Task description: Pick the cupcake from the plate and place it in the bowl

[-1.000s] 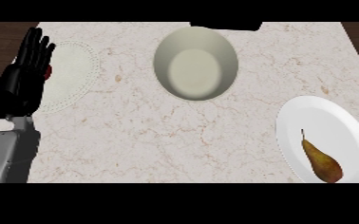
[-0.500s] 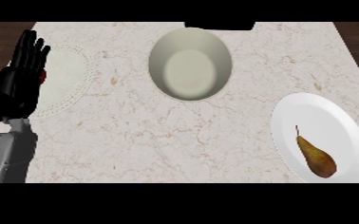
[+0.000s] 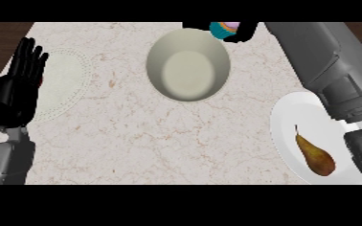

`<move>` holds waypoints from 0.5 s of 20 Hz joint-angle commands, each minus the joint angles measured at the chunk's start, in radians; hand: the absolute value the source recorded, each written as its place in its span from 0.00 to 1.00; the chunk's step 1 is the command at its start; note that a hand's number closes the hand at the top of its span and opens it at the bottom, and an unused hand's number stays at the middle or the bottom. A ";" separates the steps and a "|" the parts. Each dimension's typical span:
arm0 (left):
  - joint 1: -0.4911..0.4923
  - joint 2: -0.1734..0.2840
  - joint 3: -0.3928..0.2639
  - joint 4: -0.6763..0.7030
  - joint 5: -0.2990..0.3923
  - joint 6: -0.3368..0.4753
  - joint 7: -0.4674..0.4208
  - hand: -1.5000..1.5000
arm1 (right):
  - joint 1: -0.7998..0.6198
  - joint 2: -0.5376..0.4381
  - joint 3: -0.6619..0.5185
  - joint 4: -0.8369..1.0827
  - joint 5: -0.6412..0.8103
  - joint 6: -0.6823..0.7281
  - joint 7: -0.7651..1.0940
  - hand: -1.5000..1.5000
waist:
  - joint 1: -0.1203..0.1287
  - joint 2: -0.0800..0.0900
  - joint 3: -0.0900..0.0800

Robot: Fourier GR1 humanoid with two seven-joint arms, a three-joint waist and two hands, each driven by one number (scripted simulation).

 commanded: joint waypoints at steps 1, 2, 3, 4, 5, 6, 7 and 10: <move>-0.002 0.015 0.020 0.030 -0.003 -0.015 -0.025 0.50 | 0.063 0.096 0.033 -0.065 0.029 -0.073 0.063 1.00 | -0.007 0.001 0.000; 0.010 0.002 0.010 -0.021 0.010 -0.010 0.012 0.50 | 0.090 0.123 0.046 -0.073 0.043 -0.108 0.087 1.00 | -0.005 -0.001 0.000; -0.025 0.009 0.013 -0.030 0.001 0.013 0.047 0.50 | 0.100 0.090 0.057 -0.072 0.063 -0.123 0.058 1.00 | 0.001 0.003 0.001; -0.030 0.026 0.030 0.016 0.011 -0.016 0.017 0.50 | 0.097 0.128 0.064 -0.074 0.070 -0.128 0.118 1.00 | -0.003 0.003 0.000; -0.051 0.023 0.019 0.008 0.002 0.002 0.052 0.50 | 0.122 0.160 0.037 -0.031 0.052 -0.165 0.158 1.00 | 0.004 0.007 0.000; -0.070 0.062 0.054 0.049 0.030 -0.032 0.059 0.50 | 0.132 0.179 0.032 -0.033 0.049 -0.176 0.204 1.00 | -0.002 0.006 0.000; -0.009 0.016 0.015 -0.047 -0.001 -0.002 0.026 0.50 | 0.174 0.169 0.022 -0.004 0.045 -0.203 0.189 1.00 | 0.013 0.007 0.001; -0.003 0.021 0.025 0.019 0.019 -0.055 -0.016 0.50 | 0.157 0.187 -0.006 0.016 0.021 -0.157 0.226 0.00 | 0.013 0.010 0.000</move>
